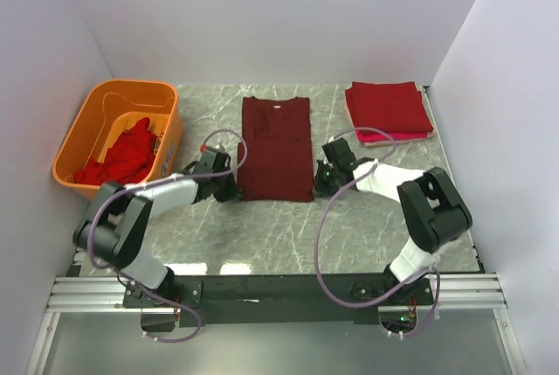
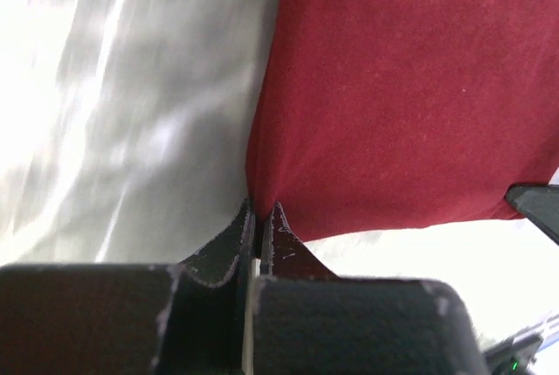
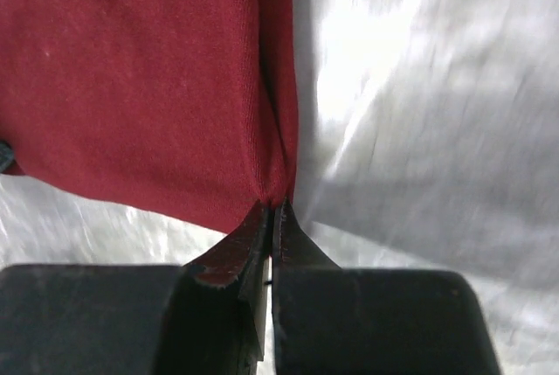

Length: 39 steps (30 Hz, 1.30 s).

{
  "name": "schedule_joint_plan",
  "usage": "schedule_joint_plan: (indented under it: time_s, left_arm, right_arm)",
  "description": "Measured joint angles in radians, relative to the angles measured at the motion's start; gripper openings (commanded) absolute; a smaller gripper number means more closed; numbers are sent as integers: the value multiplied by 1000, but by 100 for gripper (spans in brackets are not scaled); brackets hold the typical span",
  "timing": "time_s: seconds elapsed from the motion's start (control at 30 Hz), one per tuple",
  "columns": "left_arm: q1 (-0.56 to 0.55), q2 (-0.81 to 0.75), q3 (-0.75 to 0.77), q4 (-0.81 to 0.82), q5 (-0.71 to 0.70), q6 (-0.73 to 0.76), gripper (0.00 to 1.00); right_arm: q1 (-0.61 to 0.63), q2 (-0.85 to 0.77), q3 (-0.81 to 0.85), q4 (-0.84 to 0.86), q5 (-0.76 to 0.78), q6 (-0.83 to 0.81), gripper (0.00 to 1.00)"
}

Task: Fold and stack the t-shirts
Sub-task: Fold the tshirt

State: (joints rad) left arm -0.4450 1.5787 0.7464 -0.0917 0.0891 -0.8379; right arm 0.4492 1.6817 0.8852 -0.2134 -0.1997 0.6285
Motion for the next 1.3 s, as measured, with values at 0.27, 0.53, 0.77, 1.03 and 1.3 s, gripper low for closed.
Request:
schedule_joint_plan:
  time_s: [0.27, 0.53, 0.77, 1.03, 1.3]
  left_arm:
    - [-145, -360, -169, -252, -49, -93, 1]
    - [-182, -661, -66, -423, -175, -117, 1]
    - [-145, -487, 154, -409, -315, -80, 1]
    - [-8, -255, 312, -311, -275, -11, 1]
    - [69, -51, 485, -275, -229, 53, 1]
  right_arm:
    - [109, -246, -175, -121, -33, 19, 0]
    - [149, -448, -24, -342, -3, 1, 0]
    - [79, -343, 249, -394, 42, -41, 0]
    - [-24, -173, 460, -402, 24, -55, 0]
    - [-74, 21, 659, -419, -15, -78, 0]
